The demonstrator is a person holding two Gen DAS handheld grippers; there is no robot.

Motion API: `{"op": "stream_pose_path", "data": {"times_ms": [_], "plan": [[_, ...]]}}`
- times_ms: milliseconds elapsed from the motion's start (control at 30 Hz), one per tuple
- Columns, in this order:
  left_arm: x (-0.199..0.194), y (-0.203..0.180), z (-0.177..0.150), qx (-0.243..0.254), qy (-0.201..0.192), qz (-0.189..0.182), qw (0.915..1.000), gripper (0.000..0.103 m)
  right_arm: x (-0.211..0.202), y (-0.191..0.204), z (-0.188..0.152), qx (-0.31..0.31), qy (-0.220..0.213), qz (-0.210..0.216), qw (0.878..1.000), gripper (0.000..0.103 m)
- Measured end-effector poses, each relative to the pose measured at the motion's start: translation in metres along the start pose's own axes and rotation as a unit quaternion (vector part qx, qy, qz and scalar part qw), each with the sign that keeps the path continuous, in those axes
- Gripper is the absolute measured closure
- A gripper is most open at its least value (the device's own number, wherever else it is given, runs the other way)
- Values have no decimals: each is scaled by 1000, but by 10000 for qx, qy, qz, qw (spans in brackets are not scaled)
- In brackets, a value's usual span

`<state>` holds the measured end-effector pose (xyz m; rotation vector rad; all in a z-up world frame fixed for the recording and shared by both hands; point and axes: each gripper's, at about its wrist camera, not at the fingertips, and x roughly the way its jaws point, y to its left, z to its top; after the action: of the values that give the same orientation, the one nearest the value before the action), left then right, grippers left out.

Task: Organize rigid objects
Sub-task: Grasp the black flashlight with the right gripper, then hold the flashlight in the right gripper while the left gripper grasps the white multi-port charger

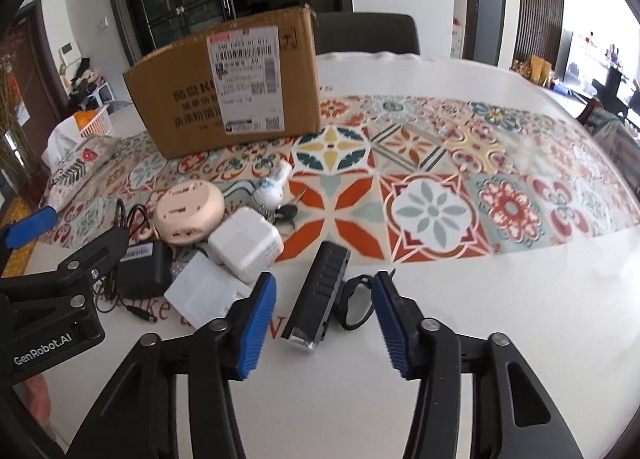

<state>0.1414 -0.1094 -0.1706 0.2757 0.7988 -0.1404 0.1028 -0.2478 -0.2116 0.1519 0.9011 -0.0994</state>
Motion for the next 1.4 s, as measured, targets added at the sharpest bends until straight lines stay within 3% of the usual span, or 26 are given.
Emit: {"op": "stream_pose_path", "data": {"times_ms": [233,900,1233,1400], "plan": [[6,4,0,-17,2,100,9999,1,17,2,-3,140,246,-22,9996,65],[3,-1,-9,121,16,72,9999,3,32,1,-7,66,435,-221,9988,70],[-13,-22,-12,518,65,-515,9973,7,-1,-9,-13,-117,342,-454,9983,71],[-17,-37,-12,676,160,-1057,9920,12,-17,-18,-20,-47,397,-524,9978,71]]}}
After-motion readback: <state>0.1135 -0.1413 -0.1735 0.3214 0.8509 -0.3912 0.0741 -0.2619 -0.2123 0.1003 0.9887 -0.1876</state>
